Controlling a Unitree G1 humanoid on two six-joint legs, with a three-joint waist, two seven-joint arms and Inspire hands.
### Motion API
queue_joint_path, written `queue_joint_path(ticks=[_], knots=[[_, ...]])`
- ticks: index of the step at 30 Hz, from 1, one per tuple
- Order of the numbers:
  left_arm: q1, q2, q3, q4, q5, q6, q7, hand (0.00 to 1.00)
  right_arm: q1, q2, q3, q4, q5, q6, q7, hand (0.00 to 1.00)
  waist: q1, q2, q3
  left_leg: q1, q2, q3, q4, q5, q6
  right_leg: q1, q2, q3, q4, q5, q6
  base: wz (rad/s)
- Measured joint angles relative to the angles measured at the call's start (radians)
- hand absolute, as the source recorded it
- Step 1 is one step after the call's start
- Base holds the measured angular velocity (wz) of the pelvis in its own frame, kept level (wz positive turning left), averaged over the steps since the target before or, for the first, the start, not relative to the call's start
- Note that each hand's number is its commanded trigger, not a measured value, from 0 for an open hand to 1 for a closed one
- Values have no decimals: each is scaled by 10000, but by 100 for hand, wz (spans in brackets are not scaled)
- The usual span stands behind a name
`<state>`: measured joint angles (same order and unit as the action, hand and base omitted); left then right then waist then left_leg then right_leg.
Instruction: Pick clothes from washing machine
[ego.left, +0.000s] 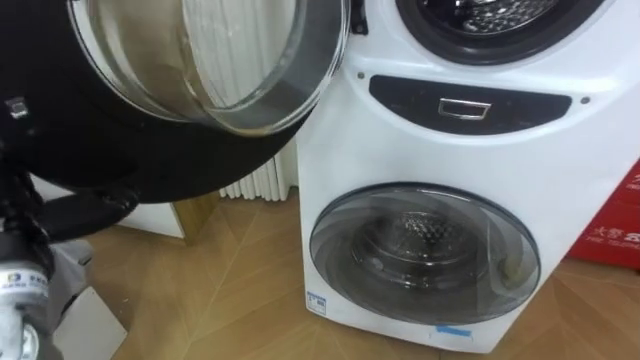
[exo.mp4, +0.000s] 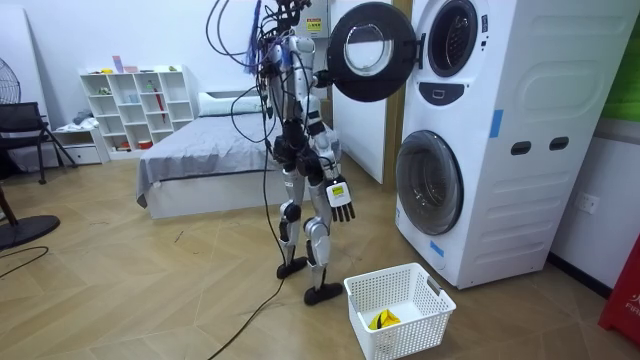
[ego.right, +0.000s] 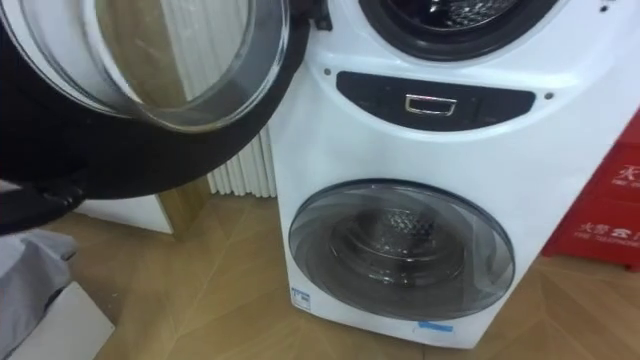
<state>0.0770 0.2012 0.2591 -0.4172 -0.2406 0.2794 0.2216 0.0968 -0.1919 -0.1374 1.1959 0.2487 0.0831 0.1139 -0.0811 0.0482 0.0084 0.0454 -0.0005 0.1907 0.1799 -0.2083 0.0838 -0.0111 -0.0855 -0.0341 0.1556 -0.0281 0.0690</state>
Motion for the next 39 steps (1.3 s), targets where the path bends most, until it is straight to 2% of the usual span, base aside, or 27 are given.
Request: queue_joint_path(ticks=[3, 5, 7, 9, 12, 14, 15, 18, 21, 24, 26, 27, 29, 31, 33, 39], knots=[[312, -44, -344, 6, -335, -319, -133, 0, -22, -18, 214, -1, 217, -182, -19, 0, 0, -3, -3, 7, -53, 1, 11, 36, 58, 33, -49, -3, -13, 28, 17, 0], [679, -137, -826, 89, -762, -568, -480, 0, -25, -23, 405, 6, 434, -394, -50, 0, -1, -59, -32, 34, -123, 3, 12, 65, 108, 70, -120, -24, -12, 28, 21, 0], [1050, -171, -1393, 273, -855, -701, -787, 0, -52, -12, 471, 18, 611, -504, -111, 0, 1, -51, -27, 48, -157, 65, 7, 85, 143, 62, -159, -73, -10, 70, 87, -6], [1492, -155, -1902, 332, -1218, -1047, -1423, 0, -77, 0, 723, 2, 668, -615, -196, 0, 12, -93, -33, 77, -160, 219, -17, 91, 155, 149, -186, -348, 15, 77, 96, -19], [1615, -70, -2672, 496, -1313, -1201, -2241, 0, -115, 10, 983, -204, 647, -703, -351, 0, 3, -152, 0, 123, -146, 462, -56, 87, 155, 98, -188, -704, 21, 77, 95, -24], [1611, -9, -3286, 665, -1324, -1278, -2684, 0, -213, 18, 1183, -247, 647, -830, -395, 0, -105, -227, 45, 140, -137, 588, -77, 70, 130, 50, -179, -753, -21, 76, 96, -30], [1611, 27, -3675, 674, -1386, -1285, -2876, 0, -220, 27, 1214, -336, 662, -855, -393, 0, -249, -220, 48, 133, -126, 630, -95, 55, 103, 13, -168, -755, -26, 70, 103, -25], [1585, 101, -4288, 747, -1406, -1469, -3488, 0, -205, 62, 1533, -461, 823, -866, -556, 0, -306, -233, 56, 153, -80, 788, -127, 30, 7, -86, -96, -779, -28, 2, 58, -26], [1566, 117, -4612, 1063, -1456, -1634, -4076, 0, -200, 108, 1559, -449, 864, -878, -614, 0, -315, -255, 63, 274, 21, 947, -213, 36, -103, -92, 39, -739, -24, -14, 21, -21], [1577, 129, -4725, 1844, -1513, -1677, -4662, 0, -167, 261, 1557, -418, 985, -1115, -677, 0, -308, -321, 60, 339, 189, 1090, -237, -27, -272, -124, 216, -696, -24, -95, -112, -17], [1586, 165, -4721, 1842, -1515, -1736, -4762, 0, -147, 335, 1558, -416, 1033, -1139, -672, 0, -286, -369, 23, 317, 242, 1118, -230, -57, -353, -183, 299, -684, -23, -144, -192, -8], [1584, 163, -4722, 1841, -1514, -1795, -4804, 0, -155, 367, 1559, -417, 1033, -1158, -665, 0, -252, -411, -23, 309, 257, 1153, -158, -79, -407, -253, 371, -655, -18, -147, -197, -10], [1584, 170, -4751, 1841, -1608, -1939, -4899, 0, -219, 382, 1572, -401, 1040, -1242, -666, 0, -248, -451, -43, 291, 330, 1150, -149, -104, -461, -293, 455, -628, -20, -159, -216, -8], [1554, 164, -4858, 1887, -1612, -2054, -4998, 0, -307, 384, 1642, -369, 1030, -1301, -686, 0, -240, -450, -43, 316, 403, 1124, -154, -132, -506, -287, 524, -636, -22, -159, -217, -7], [1490, 162, -5055, 2080, -1603, -2136, -5115, 0, -401, 387, 1878, -372, 1015, -1410, -688, 0, -242, -453, -41, 374, 420, 1043, -174, -171, -553, -262, 566, -641, -29, -222, -311, -11], [1049, 112, -5723, 2136, -1571, -2140, -5178, 0, -472, 452, 2205, -179, 1027, -1485, -664, 0, -294, -411, 20, 412, 424, 1002, -283, -189, -576, -246, 589, -720, -60, -262, -352, -2]])
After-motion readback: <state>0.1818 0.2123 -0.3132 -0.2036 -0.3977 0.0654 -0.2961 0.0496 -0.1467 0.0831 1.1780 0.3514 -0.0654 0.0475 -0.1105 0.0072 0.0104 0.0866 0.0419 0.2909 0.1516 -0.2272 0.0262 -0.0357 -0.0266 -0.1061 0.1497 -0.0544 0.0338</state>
